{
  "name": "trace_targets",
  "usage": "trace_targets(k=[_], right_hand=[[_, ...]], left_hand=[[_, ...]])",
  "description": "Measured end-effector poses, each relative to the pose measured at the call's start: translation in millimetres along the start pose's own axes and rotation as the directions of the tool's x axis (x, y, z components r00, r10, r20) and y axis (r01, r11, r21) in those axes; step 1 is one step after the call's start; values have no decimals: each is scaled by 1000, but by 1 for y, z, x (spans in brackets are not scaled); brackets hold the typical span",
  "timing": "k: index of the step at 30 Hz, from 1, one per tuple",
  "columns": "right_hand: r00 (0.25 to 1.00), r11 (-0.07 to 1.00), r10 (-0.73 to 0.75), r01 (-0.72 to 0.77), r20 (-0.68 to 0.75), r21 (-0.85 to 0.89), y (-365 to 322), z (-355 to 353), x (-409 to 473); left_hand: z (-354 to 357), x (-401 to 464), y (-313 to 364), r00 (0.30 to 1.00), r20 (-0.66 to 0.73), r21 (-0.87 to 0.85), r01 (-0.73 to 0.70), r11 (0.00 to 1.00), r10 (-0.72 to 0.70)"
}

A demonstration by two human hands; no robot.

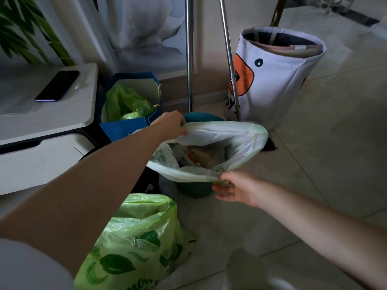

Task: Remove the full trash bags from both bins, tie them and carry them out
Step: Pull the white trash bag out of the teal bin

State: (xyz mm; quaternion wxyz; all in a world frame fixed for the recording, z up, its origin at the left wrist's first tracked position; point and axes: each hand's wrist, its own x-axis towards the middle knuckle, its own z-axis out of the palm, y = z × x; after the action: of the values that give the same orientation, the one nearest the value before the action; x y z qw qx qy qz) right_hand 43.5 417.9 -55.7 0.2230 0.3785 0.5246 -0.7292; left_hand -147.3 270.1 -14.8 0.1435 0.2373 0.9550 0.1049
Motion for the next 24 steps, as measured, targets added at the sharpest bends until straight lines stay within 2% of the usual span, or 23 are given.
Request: trace_targets(k=[3, 5, 7, 9, 14, 20, 22, 24], right_hand=[[987, 993, -108, 102, -119, -57, -11, 1, 1], [962, 972, -215, 194, -167, -131, -21, 2, -2], [933, 942, -310, 275, -183, -192, -33, 4, -8], [906, 915, -380, 339, -186, -218, -45, 5, -14], [847, 879, -476, 447, -235, -166, -80, 9, -28], [795, 846, -523, 529, -308, -72, -122, 8, -44], [775, 827, -547, 559, -317, -62, -131, 10, -50], [736, 794, -594, 600, -325, -92, -140, 12, -56]], left_hand=[[-7, -5, -4, 999, -31, -11, 6, 1000, -7], [-15, -7, -5, 996, -84, -76, 27, 997, -33], [-24, -5, -8, 988, -115, -221, 74, 972, -101], [-30, -5, -11, 977, -99, -412, 132, 902, -189], [-47, -9, -14, 921, -160, -620, 186, 762, -355], [-78, -15, -12, 848, -241, -758, 139, 638, -471], [-89, -21, -10, 816, -306, -742, 119, 660, -491], [-100, -28, -7, 780, -399, -655, 125, 746, -481]])
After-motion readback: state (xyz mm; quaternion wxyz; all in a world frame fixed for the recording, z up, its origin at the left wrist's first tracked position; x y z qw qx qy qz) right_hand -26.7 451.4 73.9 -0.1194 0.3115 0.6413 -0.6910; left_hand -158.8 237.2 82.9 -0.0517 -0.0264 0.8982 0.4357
